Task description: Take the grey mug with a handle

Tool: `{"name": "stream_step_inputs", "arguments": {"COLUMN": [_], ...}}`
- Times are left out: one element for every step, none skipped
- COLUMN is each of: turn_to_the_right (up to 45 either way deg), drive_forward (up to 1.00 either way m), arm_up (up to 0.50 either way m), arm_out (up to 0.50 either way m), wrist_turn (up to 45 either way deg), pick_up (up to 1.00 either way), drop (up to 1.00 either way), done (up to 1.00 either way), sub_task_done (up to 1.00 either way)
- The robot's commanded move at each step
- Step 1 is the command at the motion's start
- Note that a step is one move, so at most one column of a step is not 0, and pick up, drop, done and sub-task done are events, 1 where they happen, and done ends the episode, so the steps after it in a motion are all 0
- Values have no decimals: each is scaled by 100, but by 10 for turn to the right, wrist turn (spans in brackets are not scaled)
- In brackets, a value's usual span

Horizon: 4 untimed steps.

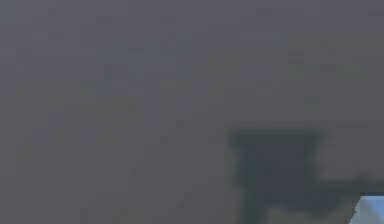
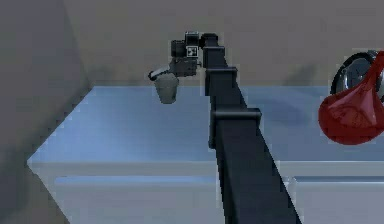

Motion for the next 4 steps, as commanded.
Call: {"name": "stream_step_inputs", "arguments": {"turn_to_the_right": [0, 0, 0, 0], "drive_forward": [0, 0, 0, 0], "arm_up": [-4, 0, 4, 0], "arm_out": [0, 0, 0, 0], "wrist_turn": [0, 0, 0, 0], "pick_up": [0, 100, 0, 0], "drop": [0, 0, 0, 0], "done": [0, 0, 0, 100], "sub_task_done": [0, 0, 0, 0]}}
